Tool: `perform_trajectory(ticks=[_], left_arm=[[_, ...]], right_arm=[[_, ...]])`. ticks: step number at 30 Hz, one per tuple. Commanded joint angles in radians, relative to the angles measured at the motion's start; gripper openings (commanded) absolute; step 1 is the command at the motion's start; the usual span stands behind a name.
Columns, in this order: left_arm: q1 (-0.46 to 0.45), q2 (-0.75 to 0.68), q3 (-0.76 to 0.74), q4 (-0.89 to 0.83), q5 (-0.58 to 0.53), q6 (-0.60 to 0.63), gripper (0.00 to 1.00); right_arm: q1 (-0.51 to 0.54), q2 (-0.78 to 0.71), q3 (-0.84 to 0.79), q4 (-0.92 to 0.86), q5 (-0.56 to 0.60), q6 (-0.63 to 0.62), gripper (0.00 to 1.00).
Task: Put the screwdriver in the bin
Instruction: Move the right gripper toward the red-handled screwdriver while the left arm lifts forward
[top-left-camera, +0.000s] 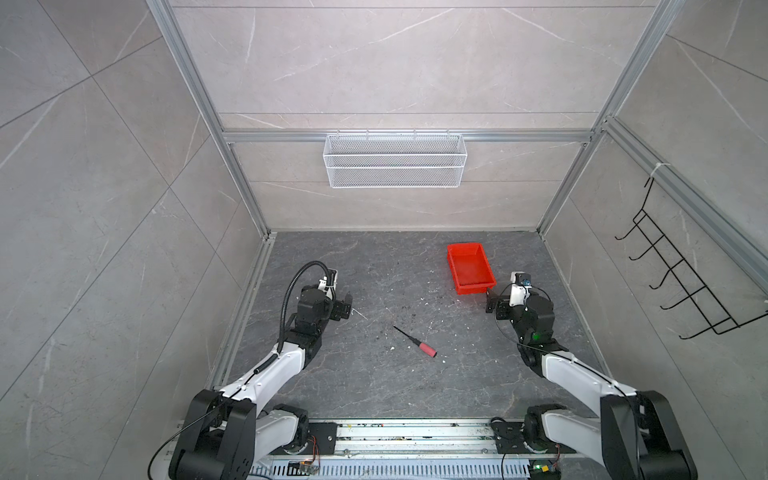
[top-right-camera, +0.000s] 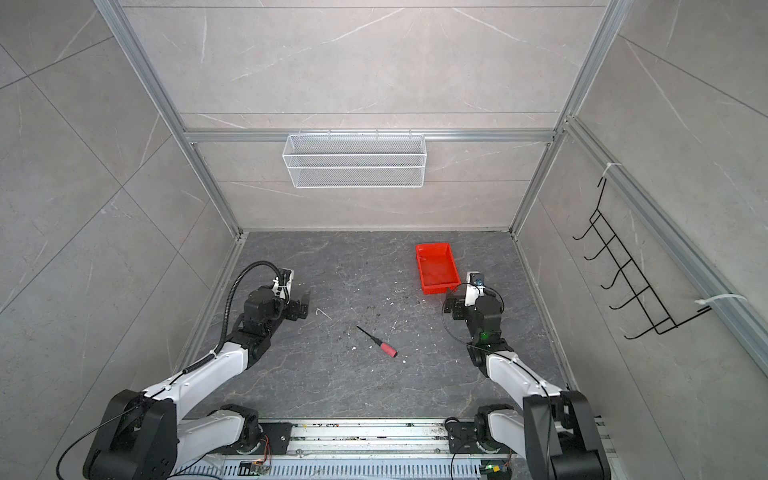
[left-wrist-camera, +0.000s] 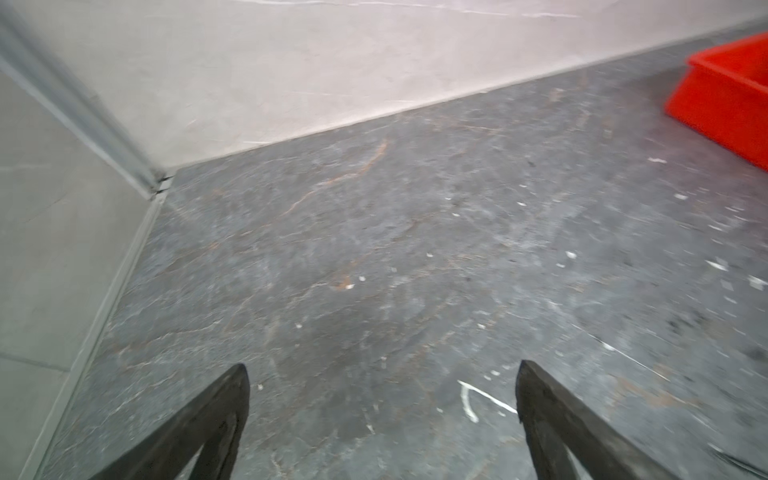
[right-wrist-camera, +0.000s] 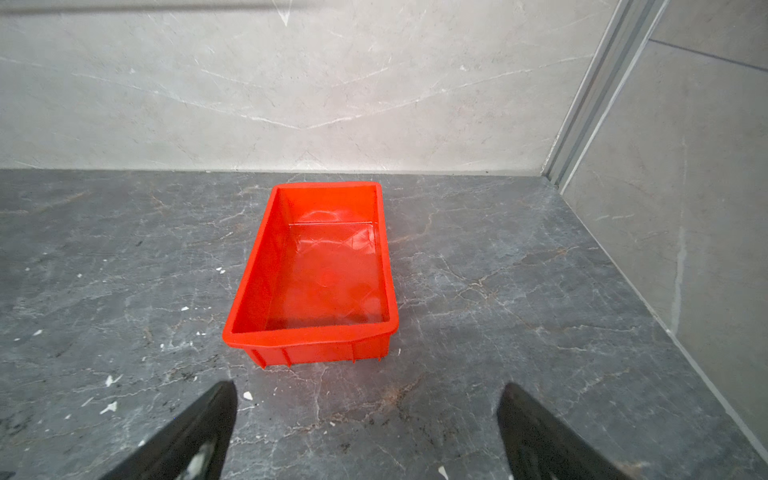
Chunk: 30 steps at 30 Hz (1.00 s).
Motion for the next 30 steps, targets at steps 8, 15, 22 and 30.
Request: perform_trajectory(ticks=[8, 15, 22, 30], left_arm=[[-0.037, -0.139, 0.103, -0.363, 0.346, 0.075, 1.0], [-0.038, -0.166, 0.136, -0.541, 0.637, 0.319, 1.0], [-0.039, -0.152, 0.122, -0.599, 0.857, 0.464, 1.0], [-0.044, -0.141, 0.085, -0.606, 0.924, 0.557, 1.0]], right_arm=[[0.046, -0.209, 0.058, -0.295, -0.088, 0.075, 0.99], [0.138, -0.257, 0.135, -0.488, -0.146, 0.066, 0.99], [0.295, -0.225, 0.209, -0.662, -0.117, 0.008, 0.99], [0.636, -0.025, 0.316, -0.808, 0.128, 0.035, 0.99]])
